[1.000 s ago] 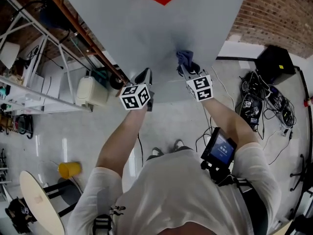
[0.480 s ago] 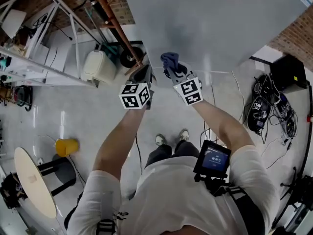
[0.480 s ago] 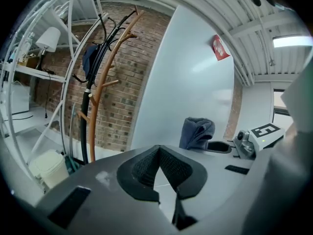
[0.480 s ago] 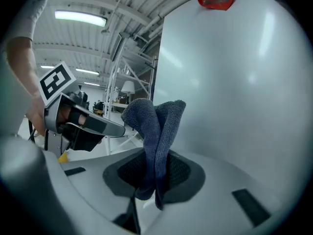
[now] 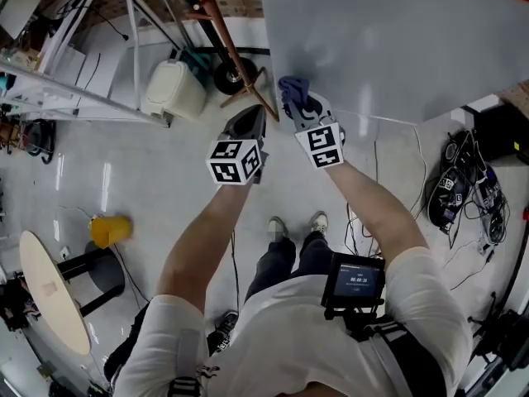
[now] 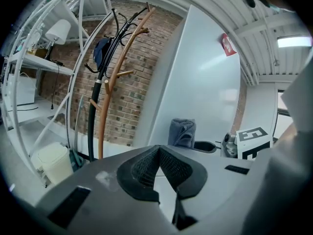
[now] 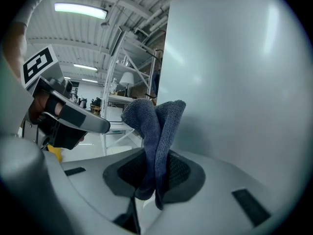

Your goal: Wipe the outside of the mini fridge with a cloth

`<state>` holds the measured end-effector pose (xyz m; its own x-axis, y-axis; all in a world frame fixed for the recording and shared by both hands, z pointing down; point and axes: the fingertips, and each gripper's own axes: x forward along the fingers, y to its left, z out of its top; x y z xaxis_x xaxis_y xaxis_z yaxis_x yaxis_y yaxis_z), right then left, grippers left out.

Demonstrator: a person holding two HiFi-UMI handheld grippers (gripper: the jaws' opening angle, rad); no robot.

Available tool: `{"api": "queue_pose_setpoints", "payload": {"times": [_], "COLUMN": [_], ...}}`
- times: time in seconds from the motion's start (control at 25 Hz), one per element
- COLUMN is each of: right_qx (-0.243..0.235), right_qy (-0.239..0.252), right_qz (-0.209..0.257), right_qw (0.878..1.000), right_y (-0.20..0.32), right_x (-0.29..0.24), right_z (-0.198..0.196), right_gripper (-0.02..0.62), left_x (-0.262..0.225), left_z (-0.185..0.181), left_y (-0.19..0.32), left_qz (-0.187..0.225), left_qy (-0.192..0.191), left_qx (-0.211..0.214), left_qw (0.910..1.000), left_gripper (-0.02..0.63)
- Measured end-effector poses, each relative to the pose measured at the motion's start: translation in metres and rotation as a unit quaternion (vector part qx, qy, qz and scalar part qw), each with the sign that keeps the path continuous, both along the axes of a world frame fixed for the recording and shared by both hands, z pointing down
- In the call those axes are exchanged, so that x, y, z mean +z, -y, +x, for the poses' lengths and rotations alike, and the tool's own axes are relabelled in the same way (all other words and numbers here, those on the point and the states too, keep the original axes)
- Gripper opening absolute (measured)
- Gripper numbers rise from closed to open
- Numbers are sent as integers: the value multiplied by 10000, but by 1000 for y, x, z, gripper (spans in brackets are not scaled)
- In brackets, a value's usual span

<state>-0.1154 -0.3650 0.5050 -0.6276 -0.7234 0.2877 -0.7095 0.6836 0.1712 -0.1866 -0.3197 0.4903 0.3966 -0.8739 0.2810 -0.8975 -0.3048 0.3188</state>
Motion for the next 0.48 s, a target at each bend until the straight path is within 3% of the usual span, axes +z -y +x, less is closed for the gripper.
{"api": "queue_pose_setpoints", "payload": {"times": [0.24, 0.48], "right_qx": [368, 944], "right_qy": [-39, -102], "right_qz": [50, 102], "right_qw": [9993, 9954], "right_y": [4, 4], "right_x": [3, 2], "right_z": [38, 118], "right_gripper": [83, 83], "left_x": [12, 16], "left_z": [20, 75], "left_y": [5, 10], "left_qz": [-18, 28], "left_qy": [-50, -104], "left_qx": [198, 596], "left_qw": [9998, 9982], "left_gripper": [0, 0]}}
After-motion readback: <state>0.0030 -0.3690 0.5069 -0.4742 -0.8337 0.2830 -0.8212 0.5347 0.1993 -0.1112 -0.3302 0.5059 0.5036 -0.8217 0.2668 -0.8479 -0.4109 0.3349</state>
